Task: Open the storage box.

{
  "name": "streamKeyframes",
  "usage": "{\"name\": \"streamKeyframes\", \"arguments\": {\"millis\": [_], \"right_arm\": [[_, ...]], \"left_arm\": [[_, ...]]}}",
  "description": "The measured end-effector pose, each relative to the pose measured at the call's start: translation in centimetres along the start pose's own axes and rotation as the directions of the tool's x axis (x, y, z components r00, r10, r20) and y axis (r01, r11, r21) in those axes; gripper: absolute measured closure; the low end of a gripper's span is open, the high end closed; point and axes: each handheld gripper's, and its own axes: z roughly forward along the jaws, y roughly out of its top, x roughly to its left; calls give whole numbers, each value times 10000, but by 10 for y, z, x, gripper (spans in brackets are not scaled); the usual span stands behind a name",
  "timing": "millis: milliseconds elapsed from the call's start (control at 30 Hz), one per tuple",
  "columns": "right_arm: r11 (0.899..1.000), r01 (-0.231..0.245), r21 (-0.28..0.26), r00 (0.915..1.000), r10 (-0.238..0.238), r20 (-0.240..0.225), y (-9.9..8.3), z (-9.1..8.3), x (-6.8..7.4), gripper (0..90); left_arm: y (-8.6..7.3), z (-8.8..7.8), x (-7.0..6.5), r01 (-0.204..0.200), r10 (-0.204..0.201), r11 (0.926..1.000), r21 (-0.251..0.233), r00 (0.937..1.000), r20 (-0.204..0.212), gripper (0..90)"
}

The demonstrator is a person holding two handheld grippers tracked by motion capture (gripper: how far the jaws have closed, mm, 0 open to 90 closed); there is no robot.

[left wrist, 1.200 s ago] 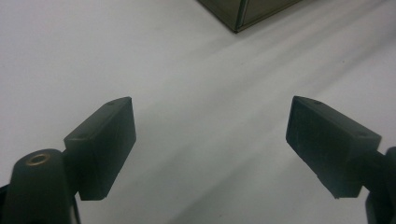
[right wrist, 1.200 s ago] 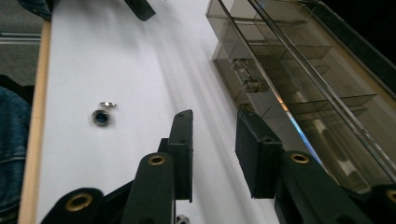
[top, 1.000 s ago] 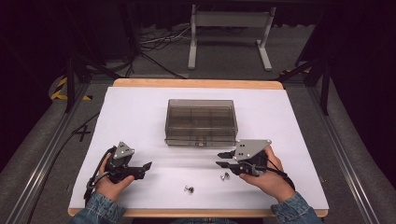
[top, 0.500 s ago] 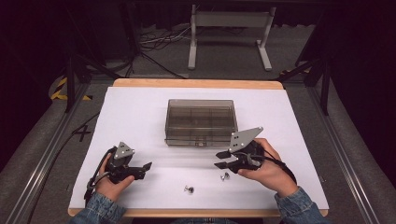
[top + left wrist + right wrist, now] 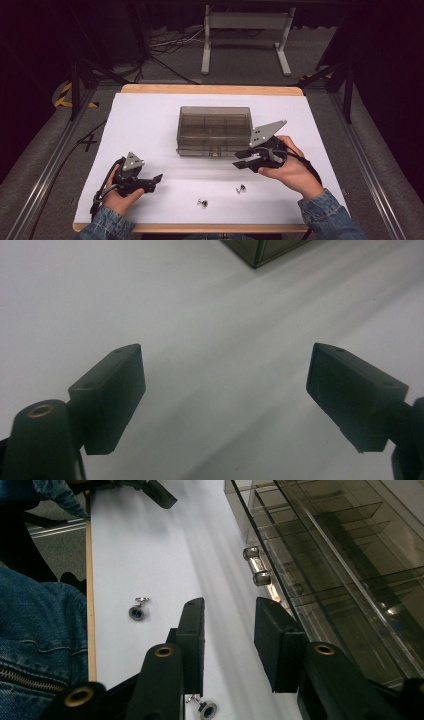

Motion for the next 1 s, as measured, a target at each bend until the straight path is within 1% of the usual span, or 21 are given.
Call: {"name": "streamKeyframes", "arguments": {"millis": [100, 167, 200, 300, 433, 500, 567, 667, 733, 767, 833, 900, 1000], "right_arm": [[10000, -41, 59, 10000, 42, -26, 3, -1, -4, 658], [9994, -109, 314, 9999, 111, -53, 4, 1, -7, 656], [9990, -22, 448, 10000, 24, -45, 5, 1, -9, 656], [9980, -17, 629, 10000, 18, -19, 8, 2, -13, 656], [9979, -50, 639, 10000, 49, 19, 11, 2, -18, 651], [9978, 25, 662, 10000, -26, 22, 12, 2, -25, 638], [9974, 83, 711, 10000, -86, 46, 12, 2, -29, 628], [9966, -23, 818, 10000, 22, 12, 12, 4, -35, 628], [9952, -86, 975, 10000, 85, 16, 11, 5, -39, 638], [9944, -36, 1060, 10000, 33, 30, 11, 6, -41, 646], [9926, -144, 1209, 9999, 143, 13, 10, 8, -43, 654], [9906, -114, 1364, 9999, 109, 40, 9, 11, -46, 658], [9877, -113, 1563, 9999, 127, -82, 7, 16, -49, 667]], "left_arm": [[0, 0, 0, 9, -9, 10000, 1, 10000, -5, 165], [0, 0, 0, 6, -6, 10000, 4, 10000, -3, 165], [0, 0, 0, 1, -1, 10000, 7, 10000, 0, 165], [0, 0, 0, -3, 3, 10000, 17, 10000, 7, 165], [0, 0, 0, 3, -3, 10000, 21, 10000, 13, 165], [0, 1, 0, 9, -9, 10000, 46, 10000, 13, 165], [0, 1, 0, 17, -17, 10000, 46, 10000, 16, 165], [0, 1, 0, 9, -9, 10000, 51, 10000, 18, 164], [0, 1, 0, 11, -11, 10000, 47, 10000, 23, 164], [0, 1, 0, 8, -8, 10000, 53, 10000, 18, 164], [0, 1, 0, 11, -11, 10000, 52, 10000, 27, 164], [0, 1, 0, 7, -7, 10000, 56, 10000, 28, 164], [0, 1, 0, 10, -10, 10000, 62, 10000, 44, 164]]}}
